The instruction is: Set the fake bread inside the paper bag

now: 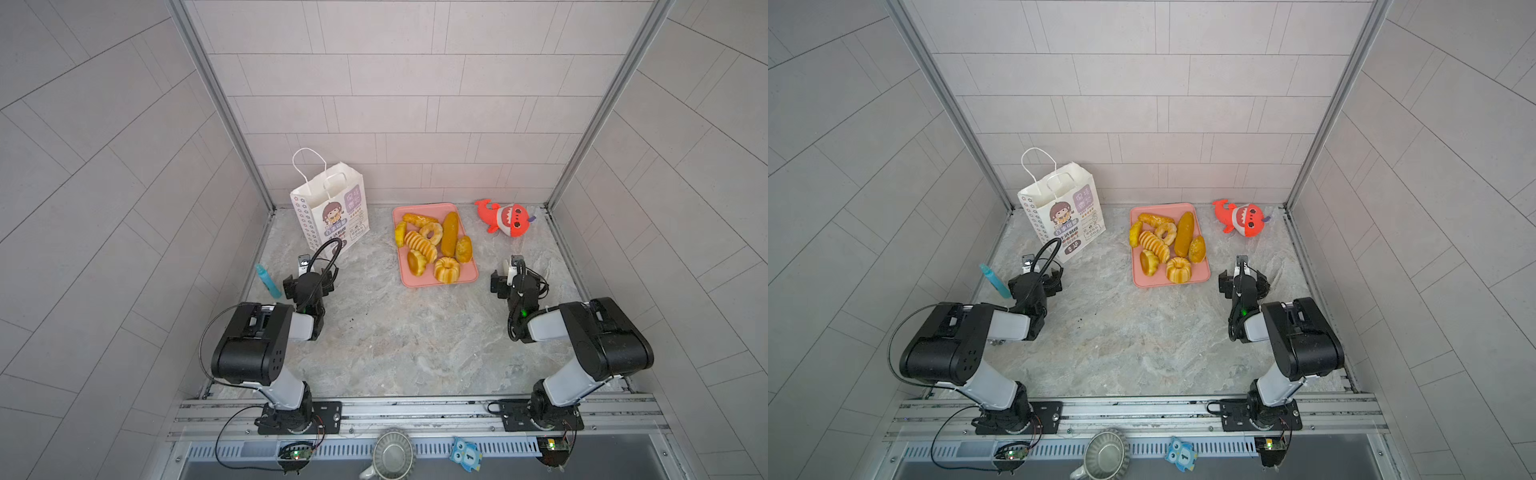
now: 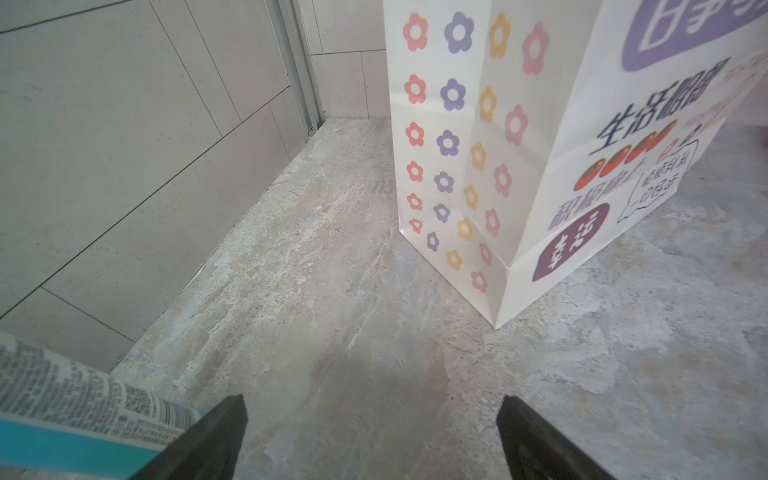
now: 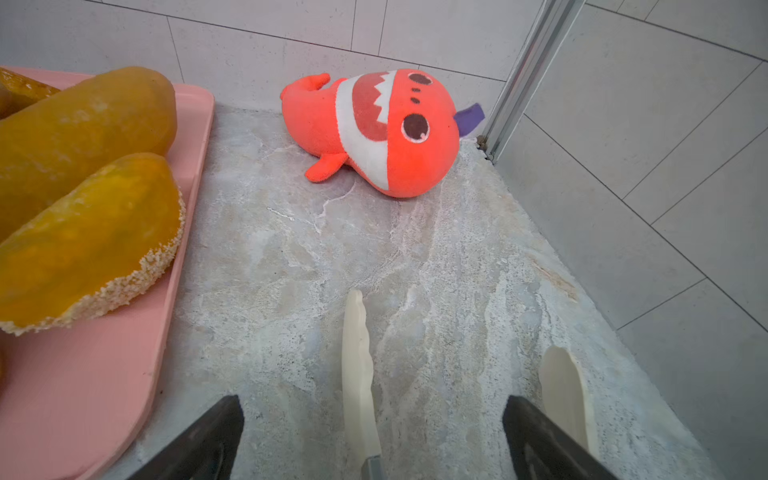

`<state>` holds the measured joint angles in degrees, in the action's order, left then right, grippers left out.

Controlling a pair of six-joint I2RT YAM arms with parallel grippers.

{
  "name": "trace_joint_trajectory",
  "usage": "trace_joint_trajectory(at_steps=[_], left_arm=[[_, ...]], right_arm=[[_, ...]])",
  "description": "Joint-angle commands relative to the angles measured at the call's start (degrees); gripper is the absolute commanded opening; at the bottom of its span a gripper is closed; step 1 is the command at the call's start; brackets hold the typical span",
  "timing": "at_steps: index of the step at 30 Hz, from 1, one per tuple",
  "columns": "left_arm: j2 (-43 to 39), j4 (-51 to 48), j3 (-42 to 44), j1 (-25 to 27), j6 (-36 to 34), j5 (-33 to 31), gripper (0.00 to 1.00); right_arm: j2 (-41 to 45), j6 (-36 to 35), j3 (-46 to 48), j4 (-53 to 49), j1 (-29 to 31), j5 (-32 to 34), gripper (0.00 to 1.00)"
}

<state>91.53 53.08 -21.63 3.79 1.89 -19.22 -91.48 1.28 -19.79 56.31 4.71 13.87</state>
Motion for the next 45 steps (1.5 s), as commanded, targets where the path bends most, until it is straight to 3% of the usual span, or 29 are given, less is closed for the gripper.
trace_joint_trajectory(at_steps=[1,27,31,37,41,45], left_arm=[[-0.39,0.66,-0.83,0.27,-0.14,0.25,1.00],[-0.43,0.82,-0.75,0.29,-0.14,0.22,1.00],[-3.34,1.62,0.96,0.27,0.13,-0.36,1.00],[-16.14,-12.33,-1.27,0.42,1.08,-2.61,1.00],[-26.27,-24.88,-4.82,0.42,6.36,-5.30,1.00],[-34.78,-41.32,-10.78,0.41,14.78,-8.99,1.00]], right_arm=[[0.96,-0.92,-0.64,0.05,-0.12,-0.33,0.99],[0.87,-0.87,-0.77,0.00,-0.25,-0.36,0.99],[2.08,-0.92,-0.07,0.57,-0.34,-0.25,0.99],[18.17,0.00,0.75,-10.29,0.17,3.16,0.99],[30.51,6.52,-0.75,-20.73,0.18,3.75,0.99],[40.56,17.34,-6.17,-40.21,0.16,7.58,0.99]])
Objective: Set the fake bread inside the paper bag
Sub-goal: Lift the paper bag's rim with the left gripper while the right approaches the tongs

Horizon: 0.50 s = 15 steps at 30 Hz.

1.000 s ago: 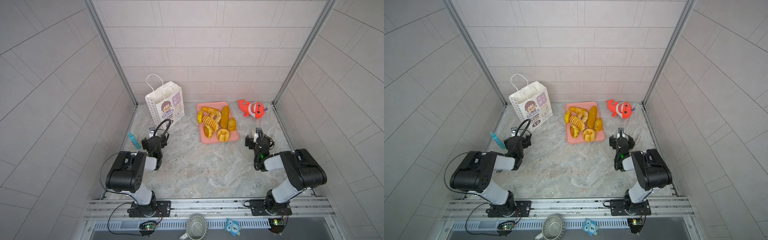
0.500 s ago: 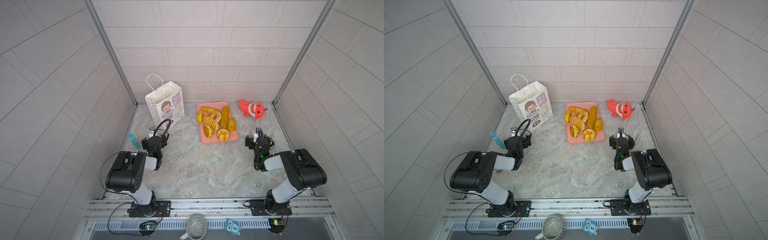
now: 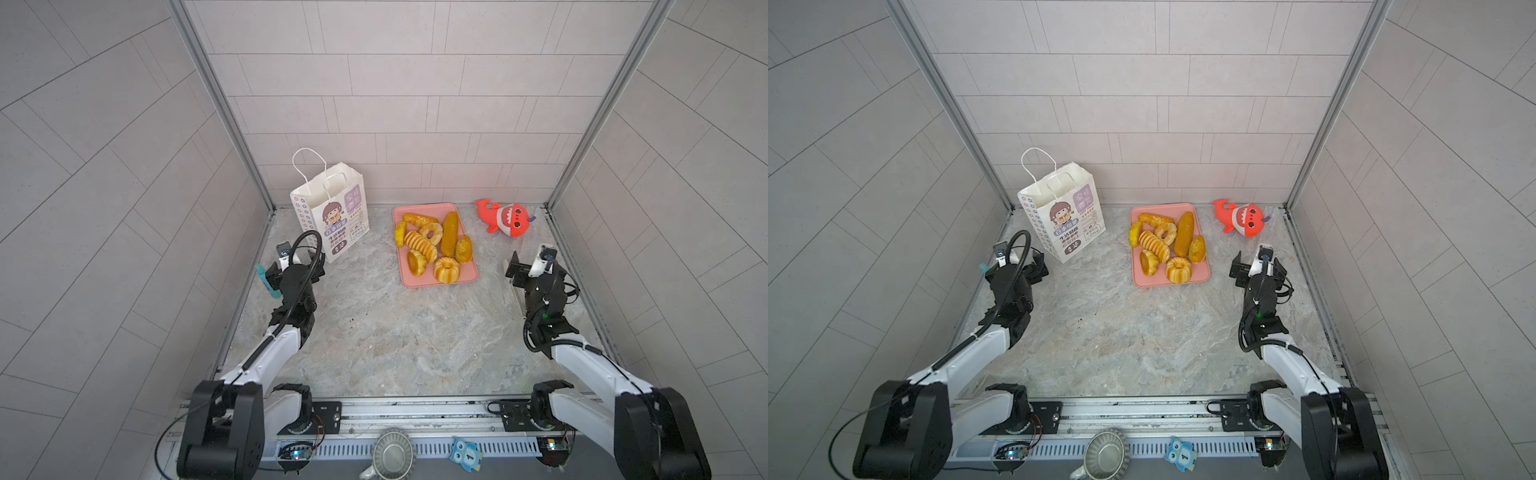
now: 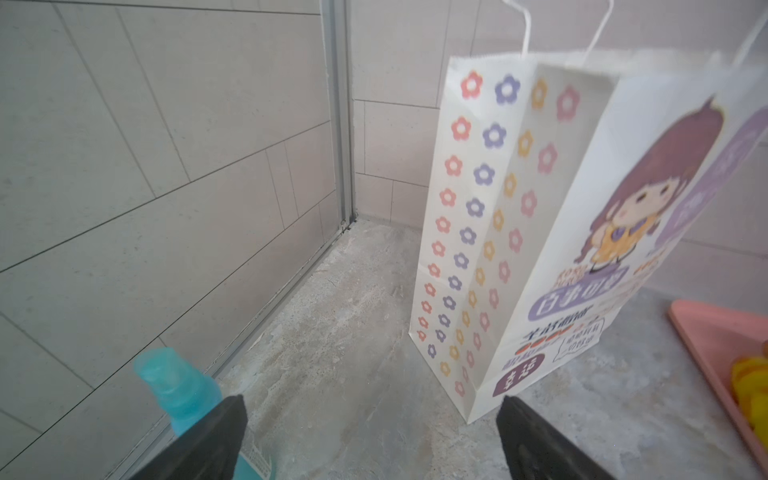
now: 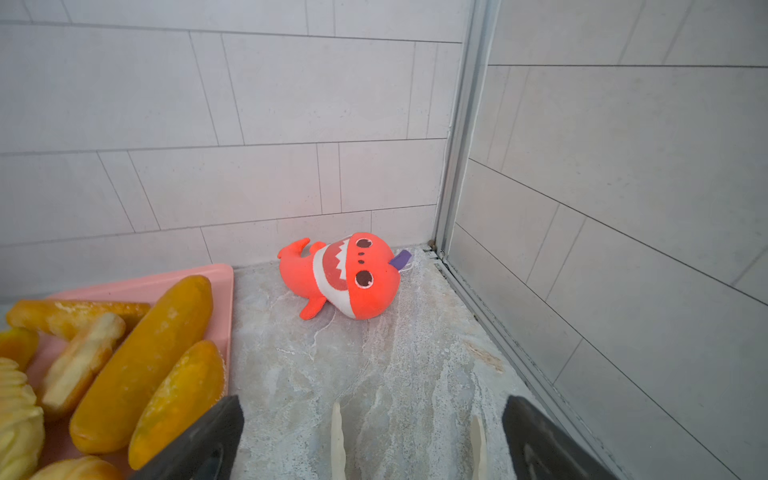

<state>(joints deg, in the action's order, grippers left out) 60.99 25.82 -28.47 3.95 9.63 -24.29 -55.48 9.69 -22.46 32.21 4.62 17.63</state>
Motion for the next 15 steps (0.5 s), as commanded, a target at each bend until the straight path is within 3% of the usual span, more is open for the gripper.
trace_joint_trajectory(at_steps=[1,4,7,8,11,15], left_arm=[[-6.26,-17.87,-5.59,0.20,9.79,-4.74,1.00],[-11.51,-29.38,-9.45,0.12,18.82,-6.53,1.00],[-12.86,-40.44,-17.28,-1.08,20.08,1.02,1.00],[-11.61,-45.47,-21.58,-1.27,19.95,2.65,1.00],[-5.70,-57.07,-33.85,-2.06,19.02,6.06,1.00],[1.78,-62.73,-45.58,-4.96,17.11,15.22,1.00]], right_arm=[[6.21,11.42,-5.93,-22.54,0.24,4.67,0.99],[7.96,16.69,-14.98,-39.86,0.06,1.14,0.99],[4.12,12.99,-24.33,-50.59,0.27,-16.63,0.99],[2.07,14.42,-27.97,-55.66,0.58,-18.88,0.99],[-2.28,20.61,-35.17,-69.00,1.35,-18.51,0.99],[-0.76,20.67,-34.05,-67.66,0.75,-20.47,0.99]])
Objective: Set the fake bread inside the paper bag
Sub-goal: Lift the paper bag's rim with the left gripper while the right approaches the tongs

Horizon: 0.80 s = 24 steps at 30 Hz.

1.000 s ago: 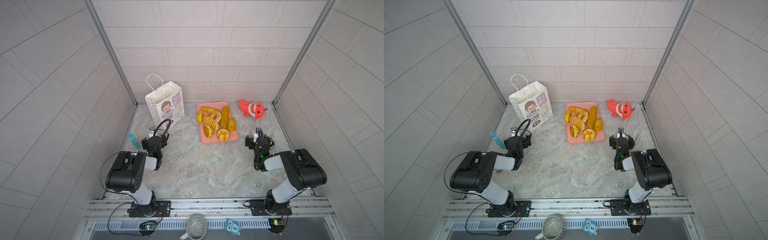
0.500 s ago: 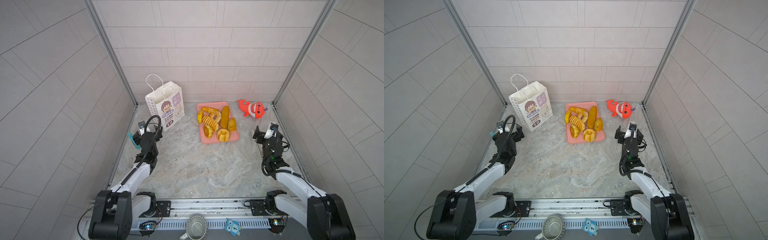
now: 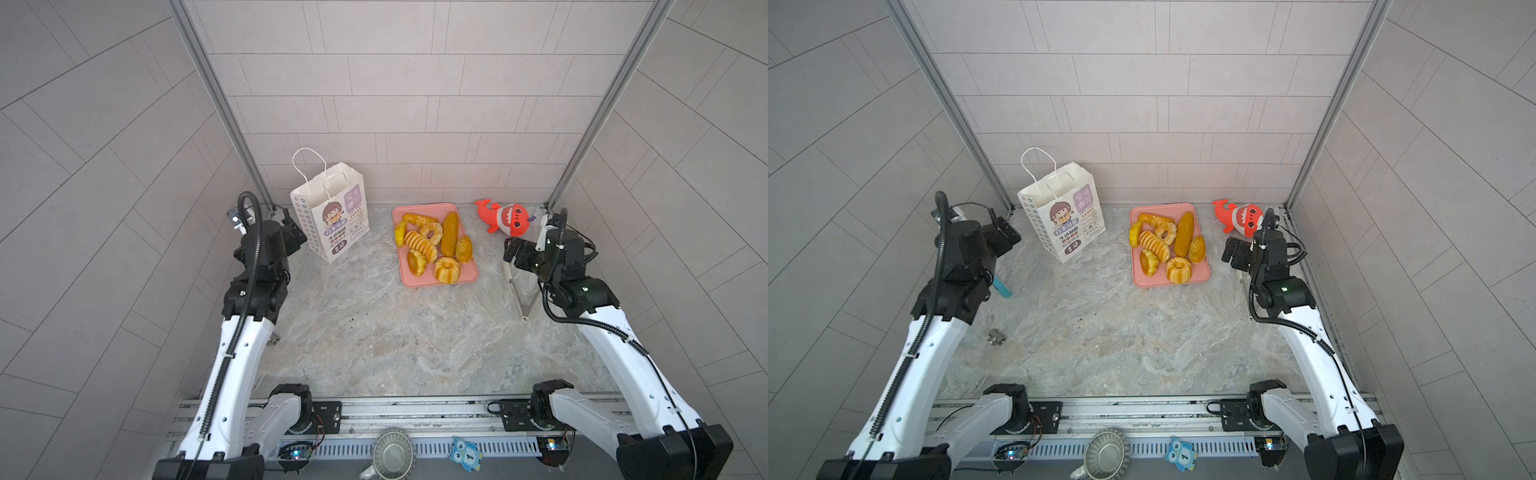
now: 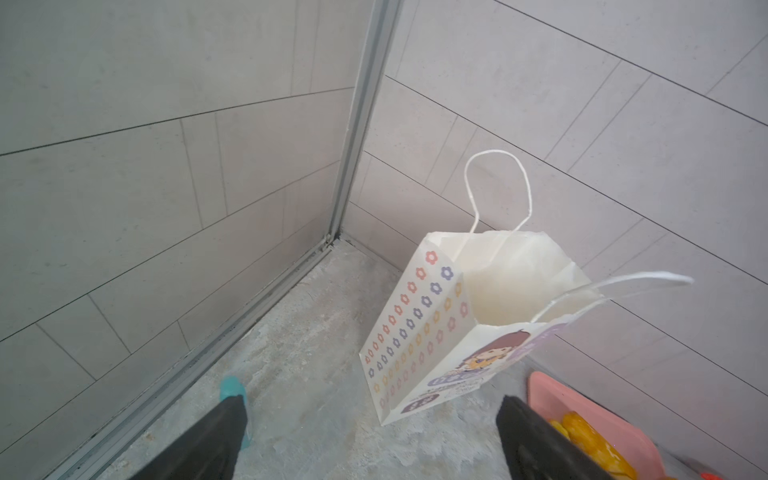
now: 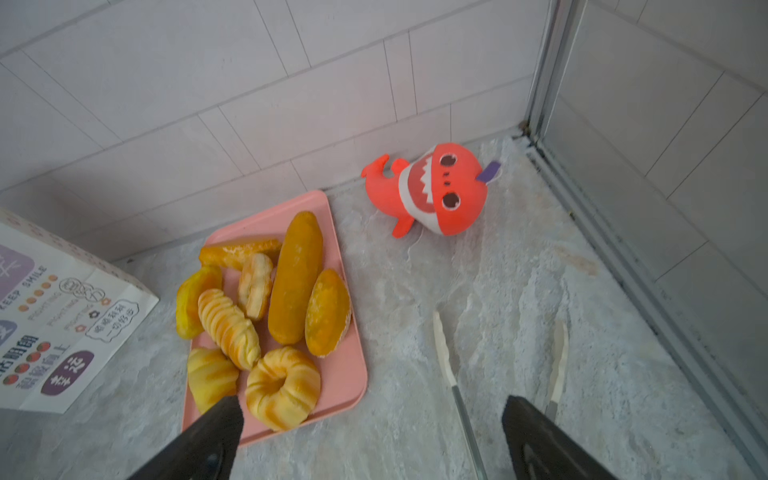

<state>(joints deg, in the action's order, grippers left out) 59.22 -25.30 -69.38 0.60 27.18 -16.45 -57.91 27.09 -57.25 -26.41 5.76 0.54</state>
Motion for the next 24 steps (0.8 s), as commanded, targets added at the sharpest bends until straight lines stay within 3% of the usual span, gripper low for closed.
trace_joint_trajectory(at_steps=[1,4,7,10,13,17,24], left_arm=[[5.57,-12.29,-7.39,-2.50,-1.07,9.28,1.00],[12.42,-15.97,-15.28,-5.39,-2.49,15.09,1.00],[20.22,-20.81,-24.26,-7.91,-3.87,20.31,1.00],[27.92,-24.76,-33.09,-8.34,-6.31,21.70,0.99],[34.44,-26.79,-40.52,-8.41,-8.77,20.65,0.94],[41.67,-28.13,-48.04,-8.16,-12.05,20.22,0.88],[49.43,-25.07,-52.74,-7.81,-17.55,18.94,0.88]], right_arm=[[2.51,2.95,1.65,-7.36,-1.66,-6.50,0.99],[3.20,2.52,2.42,-4.50,-4.69,-14.04,0.99],[3.77,3.94,3.32,-2.62,-6.58,-16.68,0.99],[2.18,4.52,2.89,-1.07,-7.17,-23.71,0.98],[0.12,5.61,1.61,-1.01,-7.12,-27.55,0.85],[-0.32,5.42,0.88,-0.58,-5.60,-27.85,0.84],[1.46,4.50,1.94,3.87,1.21,-26.81,0.81]])
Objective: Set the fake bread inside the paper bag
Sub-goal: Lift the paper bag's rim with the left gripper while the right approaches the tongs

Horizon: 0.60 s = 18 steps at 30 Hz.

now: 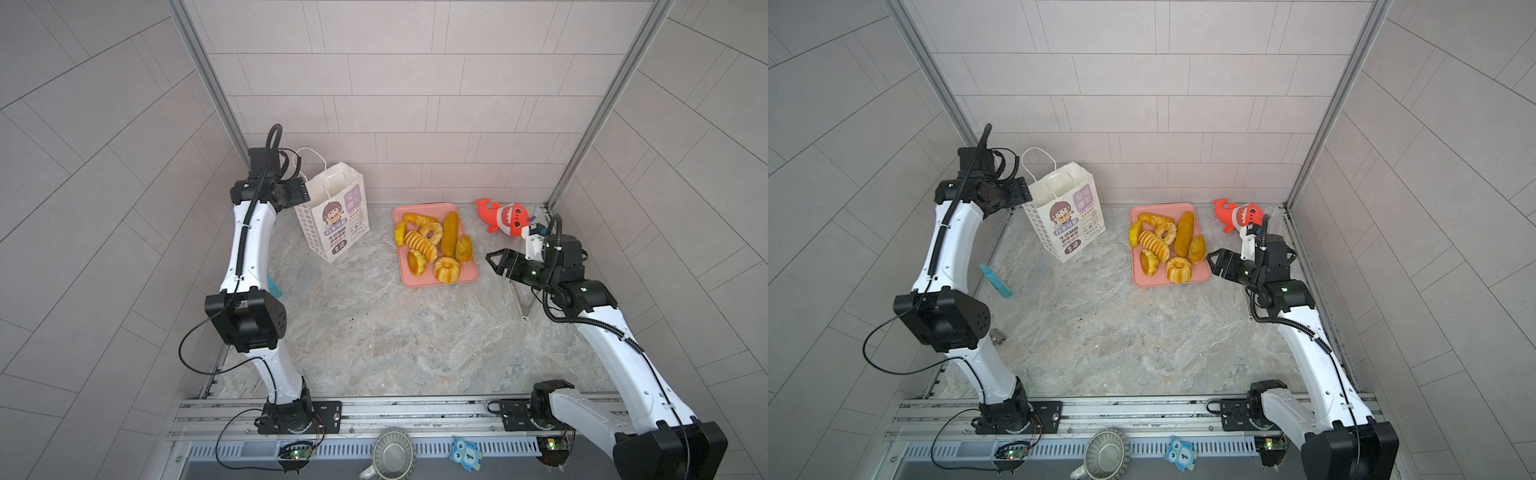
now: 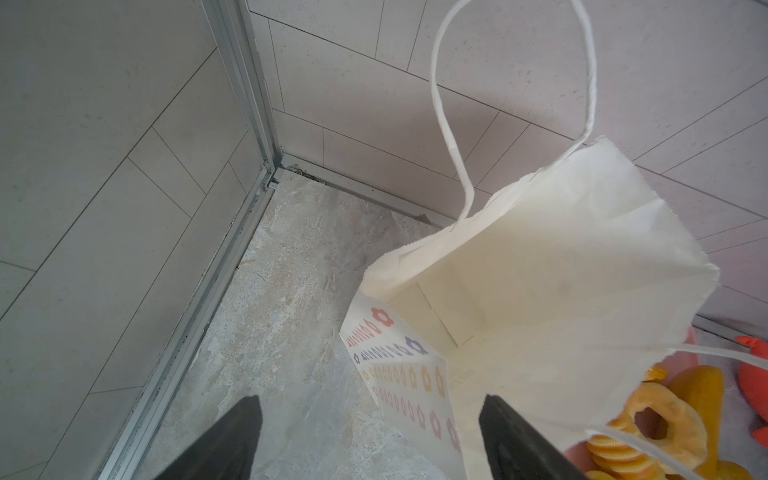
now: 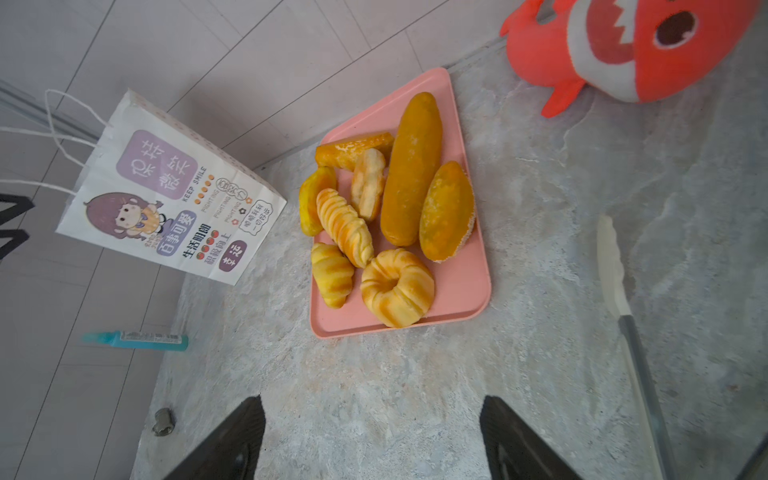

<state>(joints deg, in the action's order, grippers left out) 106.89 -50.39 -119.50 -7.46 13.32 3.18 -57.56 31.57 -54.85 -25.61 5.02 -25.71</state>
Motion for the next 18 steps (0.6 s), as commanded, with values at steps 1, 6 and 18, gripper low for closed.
trace_joint_trajectory(at_steps=[1,6,18], left_arm=[[2.64,1.02,-2.98,0.48,-4.31,-0.09,0.88],[7.54,2.90,-7.63,1.57,-8.20,-0.43,0.89],[18.15,1.78,-19.68,1.37,-10.58,3.48,0.85]], right_arm=[[0.79,-0.11,-0.60,3.50,3.28,-0.16,0.81],[-2.02,-0.14,-1.27,3.82,8.08,0.75,0.79],[-5.65,-0.11,-2.22,2.80,9.75,0.76,0.73]])
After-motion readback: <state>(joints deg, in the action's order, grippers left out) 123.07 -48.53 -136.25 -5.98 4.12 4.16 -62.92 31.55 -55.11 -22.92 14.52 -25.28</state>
